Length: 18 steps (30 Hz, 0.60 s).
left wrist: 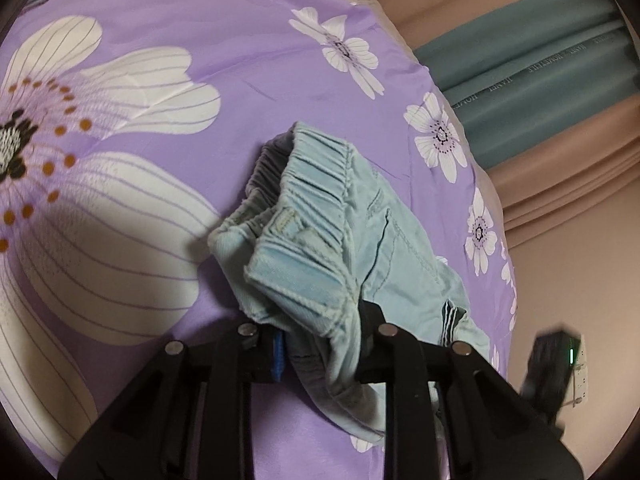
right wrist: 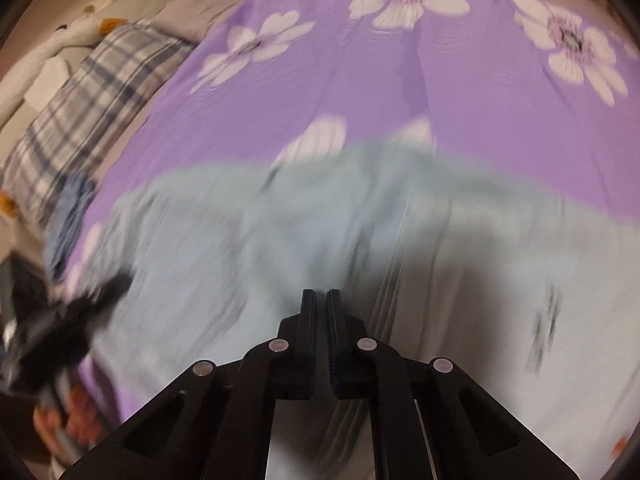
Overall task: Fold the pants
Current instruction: 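Grasp the waistband with the left gripper and lift it toward the right gripper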
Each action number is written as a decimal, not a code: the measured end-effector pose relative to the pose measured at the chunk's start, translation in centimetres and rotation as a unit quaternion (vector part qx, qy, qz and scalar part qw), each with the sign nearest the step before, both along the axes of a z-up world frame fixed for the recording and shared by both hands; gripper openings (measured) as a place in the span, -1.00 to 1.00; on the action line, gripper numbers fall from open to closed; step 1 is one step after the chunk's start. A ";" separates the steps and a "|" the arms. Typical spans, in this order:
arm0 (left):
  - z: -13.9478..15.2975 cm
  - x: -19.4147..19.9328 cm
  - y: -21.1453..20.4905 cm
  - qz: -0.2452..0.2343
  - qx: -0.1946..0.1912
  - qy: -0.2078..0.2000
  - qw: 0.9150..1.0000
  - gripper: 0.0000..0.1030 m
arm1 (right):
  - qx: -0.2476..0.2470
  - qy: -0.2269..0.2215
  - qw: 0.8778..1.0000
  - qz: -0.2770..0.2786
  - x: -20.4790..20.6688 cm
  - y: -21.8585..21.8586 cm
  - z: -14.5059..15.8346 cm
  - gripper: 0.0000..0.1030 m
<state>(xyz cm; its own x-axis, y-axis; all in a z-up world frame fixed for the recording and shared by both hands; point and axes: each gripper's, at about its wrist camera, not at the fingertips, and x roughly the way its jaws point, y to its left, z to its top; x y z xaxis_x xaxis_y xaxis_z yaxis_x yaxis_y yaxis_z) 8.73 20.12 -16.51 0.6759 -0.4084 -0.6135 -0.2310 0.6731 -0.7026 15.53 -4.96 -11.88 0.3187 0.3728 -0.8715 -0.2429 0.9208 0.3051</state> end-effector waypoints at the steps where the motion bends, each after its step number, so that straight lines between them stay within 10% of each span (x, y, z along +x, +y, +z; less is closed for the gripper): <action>1: 0.2 0.0 0.0 -0.001 0.002 -0.002 1.000 -0.55 | -0.006 0.004 1.000 0.007 -2.0 0.0 0.1 -0.87; 12: 6.1 -0.3 -2.9 -0.030 0.060 -0.052 0.996 -0.55 | -0.003 0.005 1.000 0.021 -7.9 -1.1 0.7 -0.87; 18: 10.5 -0.3 -6.4 -0.073 0.098 -0.106 0.987 -0.55 | 0.064 -0.086 0.994 -0.015 -9.2 -5.9 5.1 -0.86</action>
<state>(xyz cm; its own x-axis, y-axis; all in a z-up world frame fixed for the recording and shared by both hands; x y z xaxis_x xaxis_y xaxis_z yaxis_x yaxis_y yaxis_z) 8.41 13.72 -6.05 0.7404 -0.3986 -0.5412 0.0175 0.8164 -0.5772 6.38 -10.82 -6.80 0.4717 0.4652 -0.7491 -0.2749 0.8847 0.3764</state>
